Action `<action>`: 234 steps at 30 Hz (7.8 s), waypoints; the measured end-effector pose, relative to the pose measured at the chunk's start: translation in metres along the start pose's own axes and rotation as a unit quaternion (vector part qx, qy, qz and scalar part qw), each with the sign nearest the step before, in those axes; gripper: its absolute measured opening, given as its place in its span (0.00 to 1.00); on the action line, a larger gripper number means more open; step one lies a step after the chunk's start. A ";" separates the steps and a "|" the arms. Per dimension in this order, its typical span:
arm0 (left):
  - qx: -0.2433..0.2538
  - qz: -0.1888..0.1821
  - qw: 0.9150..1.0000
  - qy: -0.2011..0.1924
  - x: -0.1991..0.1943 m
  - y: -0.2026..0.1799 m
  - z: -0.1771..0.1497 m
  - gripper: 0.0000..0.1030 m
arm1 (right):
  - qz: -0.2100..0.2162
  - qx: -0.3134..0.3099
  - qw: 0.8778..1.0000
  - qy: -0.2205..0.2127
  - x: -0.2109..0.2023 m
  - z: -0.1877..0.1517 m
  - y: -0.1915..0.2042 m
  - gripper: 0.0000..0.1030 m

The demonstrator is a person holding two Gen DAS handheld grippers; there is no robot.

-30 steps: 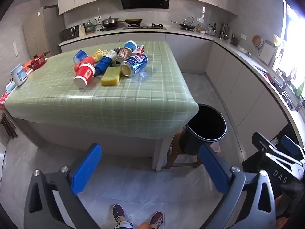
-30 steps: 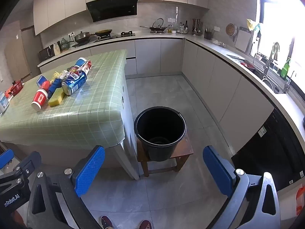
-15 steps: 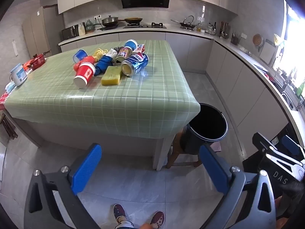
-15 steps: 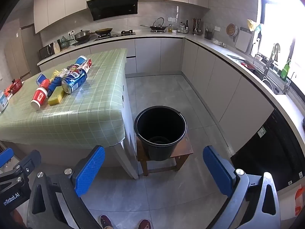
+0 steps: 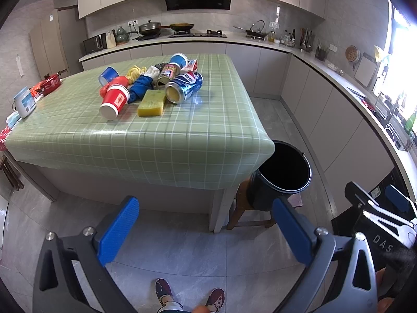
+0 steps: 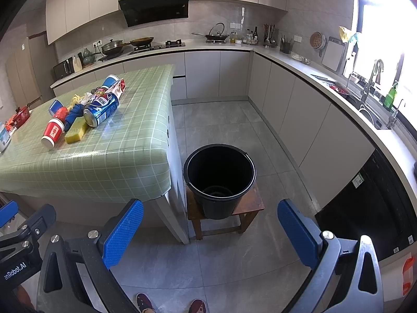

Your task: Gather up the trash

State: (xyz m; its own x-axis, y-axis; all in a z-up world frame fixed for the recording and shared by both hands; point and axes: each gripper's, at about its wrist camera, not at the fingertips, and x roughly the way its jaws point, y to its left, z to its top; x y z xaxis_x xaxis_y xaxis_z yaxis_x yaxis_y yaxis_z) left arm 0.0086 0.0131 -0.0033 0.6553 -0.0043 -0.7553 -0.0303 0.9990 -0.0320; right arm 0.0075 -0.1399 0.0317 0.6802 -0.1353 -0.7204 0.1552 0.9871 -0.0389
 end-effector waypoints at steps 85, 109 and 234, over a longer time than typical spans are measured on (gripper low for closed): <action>-0.022 0.022 0.999 0.014 0.025 0.024 0.017 1.00 | 0.021 -0.014 1.000 -0.006 0.022 0.024 0.020 1.00; -0.040 0.051 0.998 0.008 0.125 0.205 0.113 1.00 | 0.032 -0.006 0.999 0.001 0.095 0.094 0.208 1.00; 0.093 -0.151 0.982 0.068 0.179 -0.140 0.170 0.81 | 0.032 0.130 0.987 0.084 0.263 0.139 -0.115 0.73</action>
State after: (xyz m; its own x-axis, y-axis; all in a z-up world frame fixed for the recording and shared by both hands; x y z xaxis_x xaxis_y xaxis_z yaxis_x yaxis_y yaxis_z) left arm 0.2591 -0.1199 -0.0228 0.5058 -0.2953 -0.8105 0.2974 0.9417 -0.1576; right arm 0.2680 -0.3010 -0.0571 0.5688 -0.0359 -0.8217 0.3090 0.9352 0.1730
